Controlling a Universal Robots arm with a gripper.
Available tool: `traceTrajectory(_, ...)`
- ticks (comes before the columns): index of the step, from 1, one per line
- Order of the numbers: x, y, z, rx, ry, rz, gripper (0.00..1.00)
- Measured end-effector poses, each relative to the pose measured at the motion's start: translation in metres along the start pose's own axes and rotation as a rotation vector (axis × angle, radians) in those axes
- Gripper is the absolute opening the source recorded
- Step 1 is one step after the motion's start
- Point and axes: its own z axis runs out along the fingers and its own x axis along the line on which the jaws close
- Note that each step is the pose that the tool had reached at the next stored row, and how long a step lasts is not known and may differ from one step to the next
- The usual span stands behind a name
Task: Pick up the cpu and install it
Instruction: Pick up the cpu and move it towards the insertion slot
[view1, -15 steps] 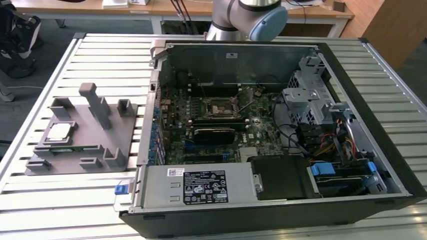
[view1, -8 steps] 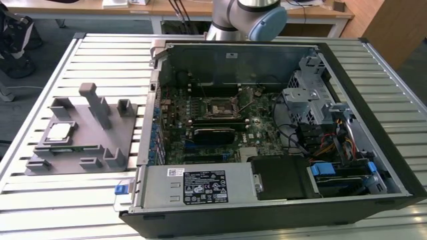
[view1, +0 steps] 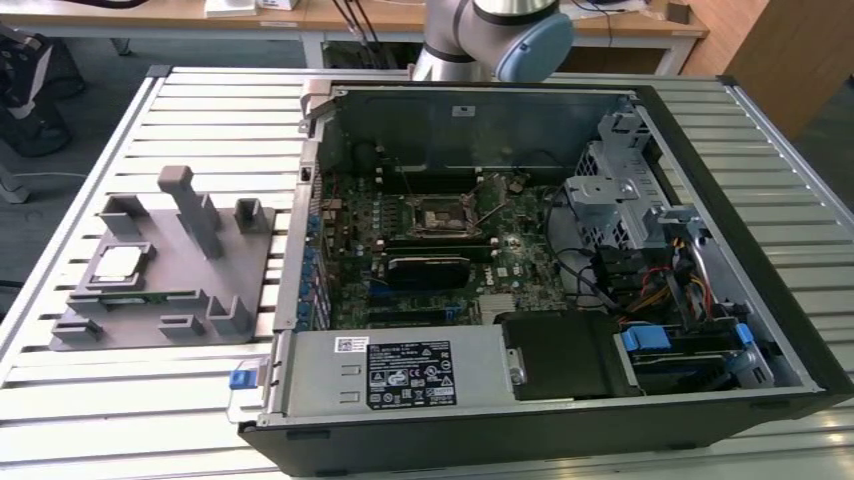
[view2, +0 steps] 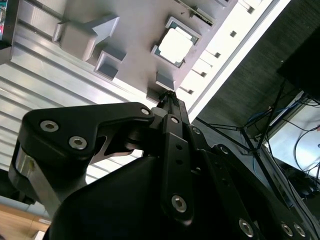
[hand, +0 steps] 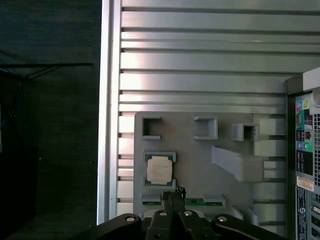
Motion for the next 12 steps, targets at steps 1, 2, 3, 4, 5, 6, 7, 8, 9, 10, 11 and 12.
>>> traceTrajectory(1,0.0006,-0.0001,0.0002,0.0,0.0,0.0,0.11)
traceTrajectory(2,0.0009,-0.0001,0.0003,0.0,0.0,0.0,0.11)
traceTrajectory(3,0.0011,-0.0001,0.0004,0.0,0.0,0.0,0.11)
traceTrajectory(4,0.0012,-0.0001,0.0004,0.0,0.0001,0.0,0.11)
traceTrajectory(5,0.0012,0.0,0.0004,0.0002,0.0003,0.0,0.11)
traceTrajectory(6,0.0013,0.0,0.0006,0.0003,0.0002,0.0,0.11)
traceTrajectory(7,0.0013,-0.0001,0.0007,0.0003,0.0001,0.0,0.11)
traceTrajectory(8,0.0013,-0.0001,0.0011,0.0002,0.0,0.0,0.11)
traceTrajectory(9,0.0013,-0.0001,0.0015,0.0002,-0.0001,0.0,0.11)
traceTrajectory(10,0.0013,-0.0001,0.0019,0.0002,0.0,0.0,0.11)
traceTrajectory(11,0.0013,-0.0001,0.0022,0.0003,0.0001,0.0,0.11)
traceTrajectory(12,0.0013,-0.0001,0.0025,0.0003,0.0001,0.0,0.11)
